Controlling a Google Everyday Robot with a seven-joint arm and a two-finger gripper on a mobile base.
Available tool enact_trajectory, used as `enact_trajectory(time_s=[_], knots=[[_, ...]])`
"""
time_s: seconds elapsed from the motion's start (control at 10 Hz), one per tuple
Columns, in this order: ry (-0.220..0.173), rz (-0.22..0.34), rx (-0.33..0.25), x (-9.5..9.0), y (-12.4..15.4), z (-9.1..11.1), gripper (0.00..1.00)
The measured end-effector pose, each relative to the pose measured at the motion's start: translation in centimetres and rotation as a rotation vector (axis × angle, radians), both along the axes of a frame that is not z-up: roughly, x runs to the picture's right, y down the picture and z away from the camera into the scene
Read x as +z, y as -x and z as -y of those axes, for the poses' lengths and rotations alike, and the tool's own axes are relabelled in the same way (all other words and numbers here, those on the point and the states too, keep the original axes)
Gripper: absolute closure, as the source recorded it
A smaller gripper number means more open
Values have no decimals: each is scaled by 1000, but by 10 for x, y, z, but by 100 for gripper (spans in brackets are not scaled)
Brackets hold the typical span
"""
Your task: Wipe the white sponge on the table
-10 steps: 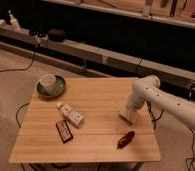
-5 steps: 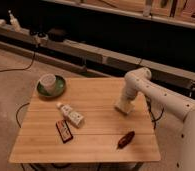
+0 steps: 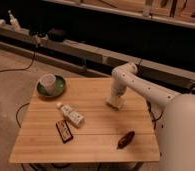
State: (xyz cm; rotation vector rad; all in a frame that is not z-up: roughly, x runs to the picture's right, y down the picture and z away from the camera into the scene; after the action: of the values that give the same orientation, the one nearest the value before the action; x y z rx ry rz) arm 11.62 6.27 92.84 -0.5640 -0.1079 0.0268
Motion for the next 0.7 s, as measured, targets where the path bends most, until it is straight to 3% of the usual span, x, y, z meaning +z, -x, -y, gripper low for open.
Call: enact_trajectory(time_s=[0.3,0.7], knots=[[14,62,-75,2,49,-13,78],[35,174,-168,-16,104,-38,78]])
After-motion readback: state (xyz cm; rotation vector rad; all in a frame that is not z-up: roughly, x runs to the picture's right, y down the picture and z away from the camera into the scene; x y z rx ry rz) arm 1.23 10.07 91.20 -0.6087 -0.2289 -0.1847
